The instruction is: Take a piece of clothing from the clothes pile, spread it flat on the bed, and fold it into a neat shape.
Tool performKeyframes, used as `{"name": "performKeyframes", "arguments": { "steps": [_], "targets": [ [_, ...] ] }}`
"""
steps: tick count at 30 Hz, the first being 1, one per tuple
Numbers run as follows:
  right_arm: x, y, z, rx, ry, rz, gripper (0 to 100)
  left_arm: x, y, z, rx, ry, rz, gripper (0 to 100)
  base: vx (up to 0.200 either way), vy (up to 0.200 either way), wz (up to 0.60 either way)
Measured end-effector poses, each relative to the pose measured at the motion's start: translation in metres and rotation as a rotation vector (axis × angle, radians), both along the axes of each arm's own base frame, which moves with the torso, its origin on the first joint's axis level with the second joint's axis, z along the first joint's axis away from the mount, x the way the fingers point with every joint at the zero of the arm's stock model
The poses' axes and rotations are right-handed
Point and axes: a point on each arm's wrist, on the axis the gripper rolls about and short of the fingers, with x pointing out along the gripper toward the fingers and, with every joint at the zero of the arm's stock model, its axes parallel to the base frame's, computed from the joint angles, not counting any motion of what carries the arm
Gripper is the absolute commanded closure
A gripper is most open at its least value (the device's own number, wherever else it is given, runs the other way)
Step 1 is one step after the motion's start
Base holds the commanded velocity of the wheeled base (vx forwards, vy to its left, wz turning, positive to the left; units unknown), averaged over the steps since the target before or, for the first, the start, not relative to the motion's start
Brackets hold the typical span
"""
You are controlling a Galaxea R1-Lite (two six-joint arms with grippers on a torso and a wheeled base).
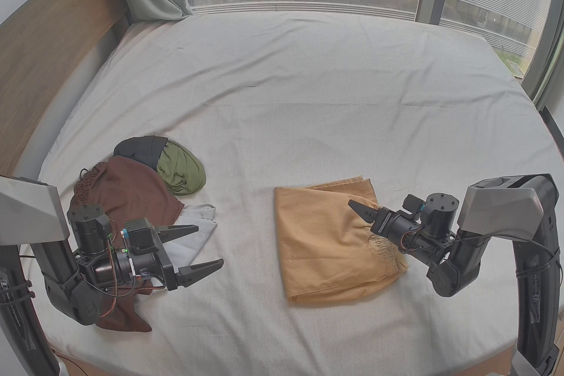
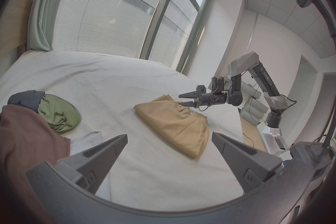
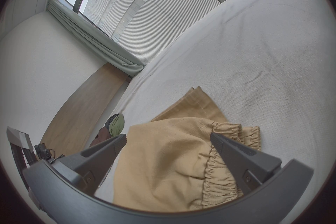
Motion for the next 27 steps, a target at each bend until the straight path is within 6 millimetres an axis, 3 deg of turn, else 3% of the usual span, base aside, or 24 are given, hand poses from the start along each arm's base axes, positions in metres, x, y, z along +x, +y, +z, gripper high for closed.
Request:
{"name": "performKeyframes", "arguments": {
  "steps": [6,14,21,27],
  "targets": [
    [0.004,-0.003,-0.012,-0.008,0.016,-0.015,0,0.000,0.003,0.000,0.006,-0.009,0.008,0,0.000,0.000,0.00],
    [-0.002,-0.005,-0.005,-0.010,0.023,-0.013,0,0.001,0.005,0.000,0.008,-0.011,0.017,0,0.000,0.000,0.00],
    [-0.034,-0.009,0.012,-0.072,0.032,0.108,0,0.001,0.006,0.000,0.014,-0.019,0.022,0,0.000,0.000,0.00],
    [-0.060,-0.028,0.021,-0.214,-0.020,0.222,0,0.001,0.007,0.000,0.044,-0.059,0.012,0,0.000,0.000,0.00]
  ]
}}
